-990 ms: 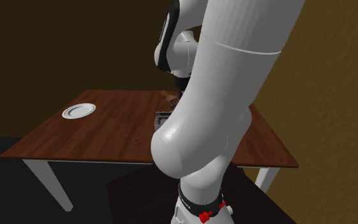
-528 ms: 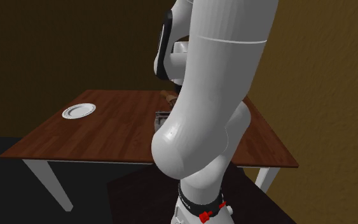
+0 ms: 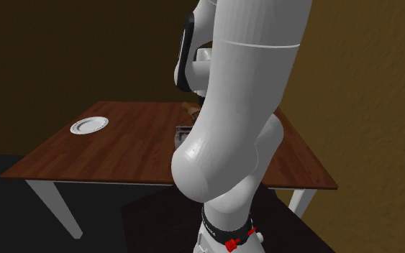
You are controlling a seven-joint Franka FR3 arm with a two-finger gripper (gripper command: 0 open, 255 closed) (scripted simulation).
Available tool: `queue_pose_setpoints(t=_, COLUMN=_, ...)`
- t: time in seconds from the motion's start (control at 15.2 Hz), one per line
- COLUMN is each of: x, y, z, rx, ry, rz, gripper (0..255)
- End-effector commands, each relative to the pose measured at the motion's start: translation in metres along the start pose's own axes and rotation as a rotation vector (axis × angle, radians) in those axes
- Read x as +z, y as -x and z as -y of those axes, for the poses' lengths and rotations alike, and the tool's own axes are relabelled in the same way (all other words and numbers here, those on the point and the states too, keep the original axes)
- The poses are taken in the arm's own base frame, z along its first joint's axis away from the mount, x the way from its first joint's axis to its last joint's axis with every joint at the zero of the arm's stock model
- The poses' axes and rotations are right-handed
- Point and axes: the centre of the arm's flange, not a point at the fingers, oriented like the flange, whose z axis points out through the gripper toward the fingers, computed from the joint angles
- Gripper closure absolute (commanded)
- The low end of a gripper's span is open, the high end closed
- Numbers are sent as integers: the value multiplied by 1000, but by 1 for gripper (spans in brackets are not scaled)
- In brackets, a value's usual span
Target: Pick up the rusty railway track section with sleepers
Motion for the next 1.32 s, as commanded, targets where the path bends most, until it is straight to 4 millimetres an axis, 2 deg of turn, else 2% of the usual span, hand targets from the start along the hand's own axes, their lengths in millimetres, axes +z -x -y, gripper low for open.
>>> queue_pose_setpoints(t=0.0, x=1, y=0, z=0, rx=0, ry=-1, rz=1, gripper=255)
queue_pose_setpoints(t=0.13, x=1, y=0, z=1, rx=0, ry=-1, rz=1, gripper=255)
queue_pose_setpoints(t=1.12, x=-78, y=0, z=1, rx=0, ry=-1, rz=1, gripper=255)
queue_pose_setpoints(t=1.25, x=-79, y=0, z=1, rx=0, ry=-1, rz=1, gripper=255)
